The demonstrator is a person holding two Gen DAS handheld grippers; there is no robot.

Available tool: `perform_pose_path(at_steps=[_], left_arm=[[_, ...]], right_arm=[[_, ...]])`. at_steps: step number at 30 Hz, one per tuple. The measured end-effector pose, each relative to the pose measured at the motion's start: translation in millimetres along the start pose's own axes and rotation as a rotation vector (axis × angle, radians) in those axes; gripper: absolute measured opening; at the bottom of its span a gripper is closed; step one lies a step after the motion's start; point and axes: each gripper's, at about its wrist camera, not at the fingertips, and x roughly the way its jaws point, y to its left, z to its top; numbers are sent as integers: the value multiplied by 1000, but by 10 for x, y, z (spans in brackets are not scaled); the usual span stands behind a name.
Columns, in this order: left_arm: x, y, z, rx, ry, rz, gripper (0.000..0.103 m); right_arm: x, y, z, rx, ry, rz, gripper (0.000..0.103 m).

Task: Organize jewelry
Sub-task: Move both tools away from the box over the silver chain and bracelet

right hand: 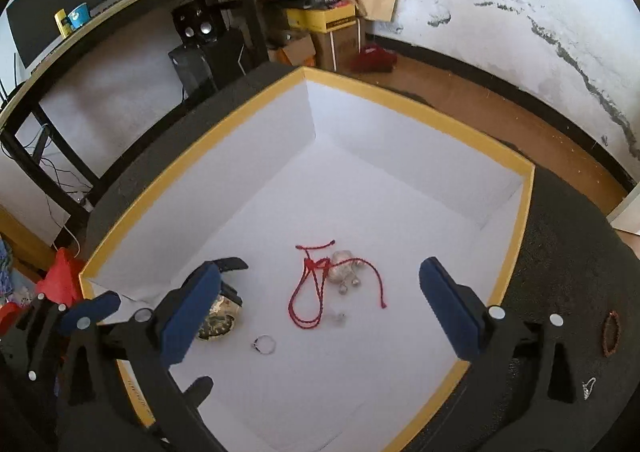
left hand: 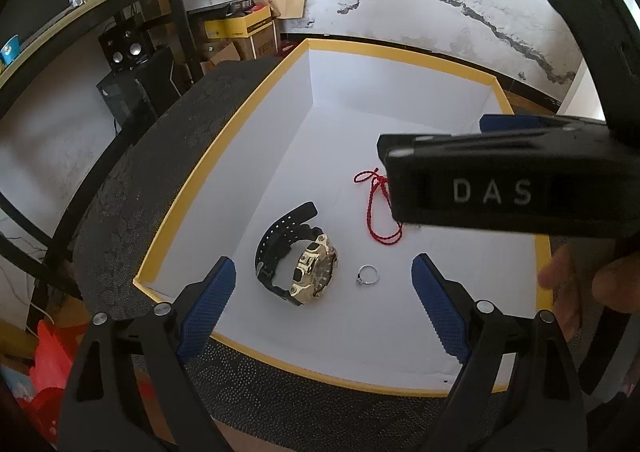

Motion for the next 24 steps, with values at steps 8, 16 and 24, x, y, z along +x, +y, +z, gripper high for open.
perform_pose_path(at_steps=[8, 16, 24], left_arm=[[-231, -56, -6, 25, -26, 6, 87], [-647, -524, 12, 77, -79, -61, 95], [-751, -1704, -107, 182, -58, -203, 97]], right_arm=[[-562, -158, -58, 50, -81, -10, 96], [-1745, -1108, -1094, 162, -145, -207, 96], [-2504, -2134, -2401, 360, -130, -390, 96]])
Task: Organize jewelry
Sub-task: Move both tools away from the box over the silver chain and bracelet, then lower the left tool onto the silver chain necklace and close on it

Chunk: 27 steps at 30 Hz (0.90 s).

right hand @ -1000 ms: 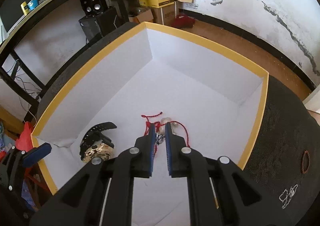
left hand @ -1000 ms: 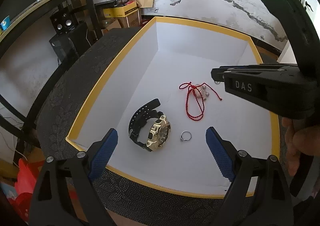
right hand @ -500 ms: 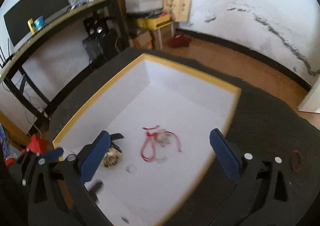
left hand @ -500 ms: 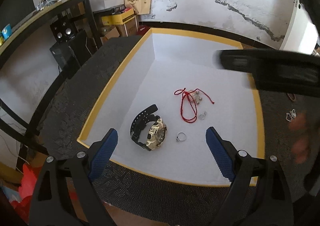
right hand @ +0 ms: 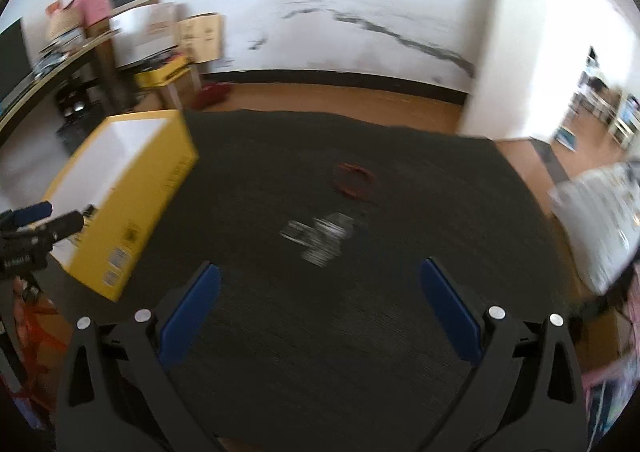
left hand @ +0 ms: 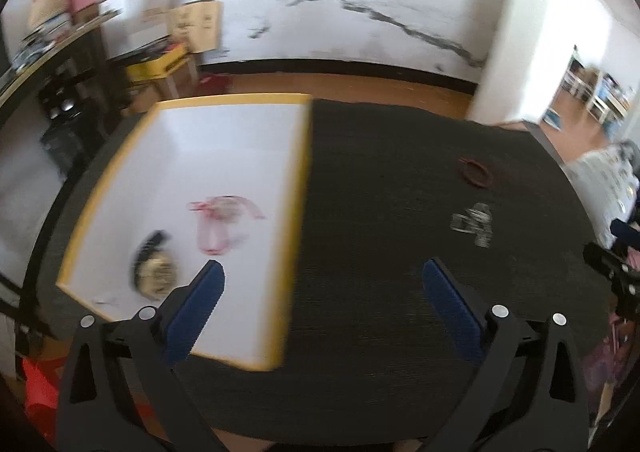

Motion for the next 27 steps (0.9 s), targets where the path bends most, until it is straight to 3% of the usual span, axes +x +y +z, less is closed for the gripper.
perform_pose_path(at_steps=[4, 7, 12, 27], left_arm=[[201, -643, -46, 48, -3, 3, 97], [367, -1133, -86, 76, 2, 2, 97], [492, -1547, -114, 88, 13, -20, 97], [708, -1797, -114, 112, 31, 11, 97]], right_arm=[[-68, -394, -260, 72, -10, -7, 96], [-58, -505, -327, 42, -4, -30, 96], [-129, -693, -370, 71, -20, -13, 96], [-186, -948, -319, 115, -27, 9, 96]])
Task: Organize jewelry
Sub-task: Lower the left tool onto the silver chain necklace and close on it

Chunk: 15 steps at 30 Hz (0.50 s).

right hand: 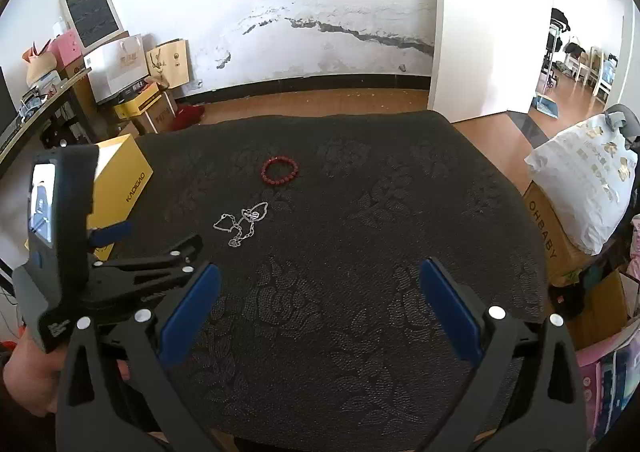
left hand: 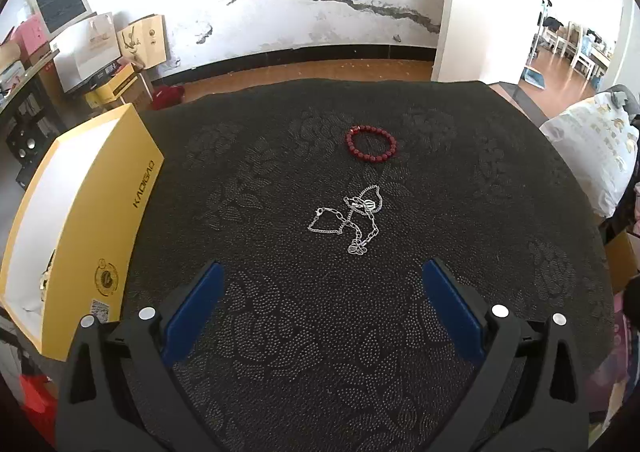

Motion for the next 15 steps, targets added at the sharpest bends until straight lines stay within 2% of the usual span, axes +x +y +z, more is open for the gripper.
perform_pose_path(at_steps=[3, 9, 15], left_arm=[[132, -29, -7, -9, 8, 7, 97], [663, -123, -55, -44, 73, 30, 97], [1128, -141, -17, -130, 128, 49, 97]], right_arm=[[-13, -15, 24, -2, -1, -11, 96], [12, -125, 33, 20, 5, -12, 96], [62, -262, 60, 48, 12, -7, 96]])
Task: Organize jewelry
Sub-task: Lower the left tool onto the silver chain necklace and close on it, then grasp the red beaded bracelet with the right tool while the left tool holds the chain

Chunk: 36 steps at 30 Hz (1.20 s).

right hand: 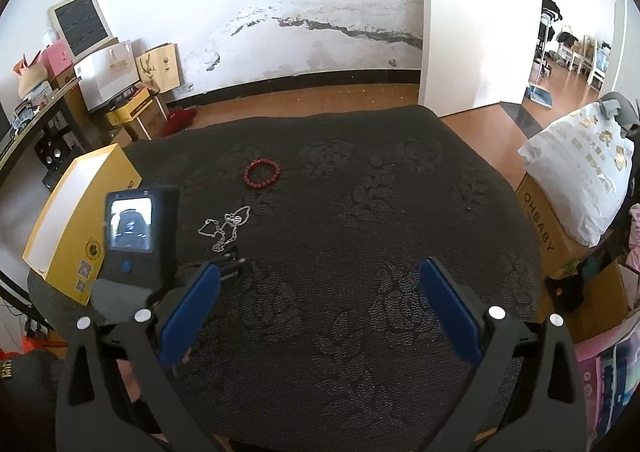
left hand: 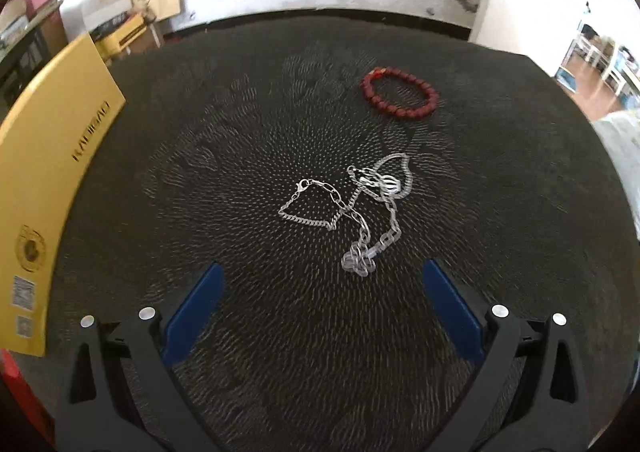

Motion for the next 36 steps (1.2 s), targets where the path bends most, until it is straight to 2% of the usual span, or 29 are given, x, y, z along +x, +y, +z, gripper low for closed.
perform_pose_path(at_steps=[6, 11, 14, 17, 20, 21, 22, 28, 32, 36], left_arm=[[152, -65, 181, -58, -71, 32, 98], [183, -79, 230, -76, -76, 39, 98], [151, -86, 189, -61, -92, 33, 92], [88, -79, 138, -47, -107, 33, 74], [45, -78, 156, -26, -102, 31, 40], [44, -69, 166, -25, -99, 31, 20], [49, -29, 180, -31, -92, 37, 7], [-34, 161, 199, -15, -65, -9, 5], [-340, 300, 213, 52, -100, -12, 5], [-751, 602, 257, 101, -136, -13, 5]], right_arm=[[106, -135, -31, 43, 29, 18, 96], [149, -163, -69, 49, 38, 17, 96], [147, -145, -64, 45, 37, 18, 96], [134, -164, -63, 51, 31, 20, 96], [116, -162, -74, 52, 30, 25, 96], [112, -167, -78, 52, 30, 25, 96], [104, -160, -81, 51, 30, 25, 96], [87, -107, -70, 32, 26, 28, 96], [151, -34, -110, 9, 43, 31, 96], [256, 75, -168, -19, 63, 34, 96]])
